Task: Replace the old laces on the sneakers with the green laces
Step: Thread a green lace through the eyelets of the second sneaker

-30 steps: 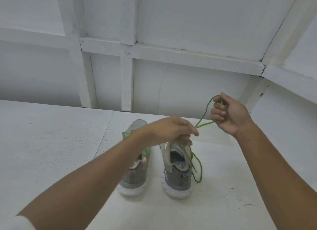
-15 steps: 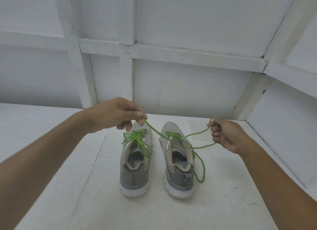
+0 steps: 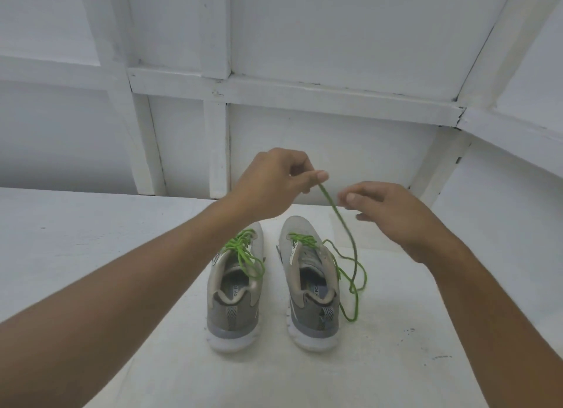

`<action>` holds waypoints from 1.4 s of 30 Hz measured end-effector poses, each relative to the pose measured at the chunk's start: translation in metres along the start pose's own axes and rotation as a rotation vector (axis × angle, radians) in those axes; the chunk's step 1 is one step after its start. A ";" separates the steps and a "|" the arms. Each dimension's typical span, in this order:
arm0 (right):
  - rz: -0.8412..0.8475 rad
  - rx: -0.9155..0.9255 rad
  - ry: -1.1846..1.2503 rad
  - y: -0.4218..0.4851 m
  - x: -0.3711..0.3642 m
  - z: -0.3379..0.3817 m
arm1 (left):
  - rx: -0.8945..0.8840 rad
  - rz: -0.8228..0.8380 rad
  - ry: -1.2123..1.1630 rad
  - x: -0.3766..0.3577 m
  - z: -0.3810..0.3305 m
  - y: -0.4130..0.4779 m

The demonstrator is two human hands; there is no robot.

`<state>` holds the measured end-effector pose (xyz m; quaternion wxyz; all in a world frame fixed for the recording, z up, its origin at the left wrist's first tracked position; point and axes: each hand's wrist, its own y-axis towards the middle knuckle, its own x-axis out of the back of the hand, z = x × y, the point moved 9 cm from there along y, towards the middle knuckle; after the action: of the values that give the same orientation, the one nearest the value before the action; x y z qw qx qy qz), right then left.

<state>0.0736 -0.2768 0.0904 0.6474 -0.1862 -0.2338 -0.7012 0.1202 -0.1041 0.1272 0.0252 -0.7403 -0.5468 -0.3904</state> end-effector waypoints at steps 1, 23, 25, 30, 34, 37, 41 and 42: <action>0.047 0.011 0.123 -0.002 -0.009 0.002 | -0.002 -0.019 0.021 -0.001 -0.001 0.002; -0.156 -0.103 0.077 0.026 -0.040 -0.067 | 0.458 0.476 0.242 -0.095 0.102 -0.033; -0.143 -0.101 0.015 0.030 -0.052 -0.072 | 0.473 0.487 0.233 -0.103 0.102 -0.036; -0.106 -0.087 -0.071 0.035 -0.071 -0.077 | 0.519 0.438 0.127 -0.105 0.103 -0.036; -0.065 -0.091 -0.090 0.034 -0.081 -0.079 | 0.637 0.410 -0.057 -0.107 0.120 -0.039; -0.046 -0.084 -0.107 0.033 -0.085 -0.080 | 0.713 0.410 -0.166 -0.109 0.131 -0.041; -0.016 -0.065 -0.142 0.034 -0.089 -0.078 | 0.780 0.372 -0.300 -0.108 0.133 -0.045; -0.010 -0.060 -0.152 0.034 -0.090 -0.078 | 0.792 0.373 -0.336 -0.110 0.134 -0.047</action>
<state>0.1186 -0.2493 -0.0211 0.6182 -0.2571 -0.2622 -0.6950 0.1444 -0.1100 -0.0500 0.2864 -0.8124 -0.5077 -0.0151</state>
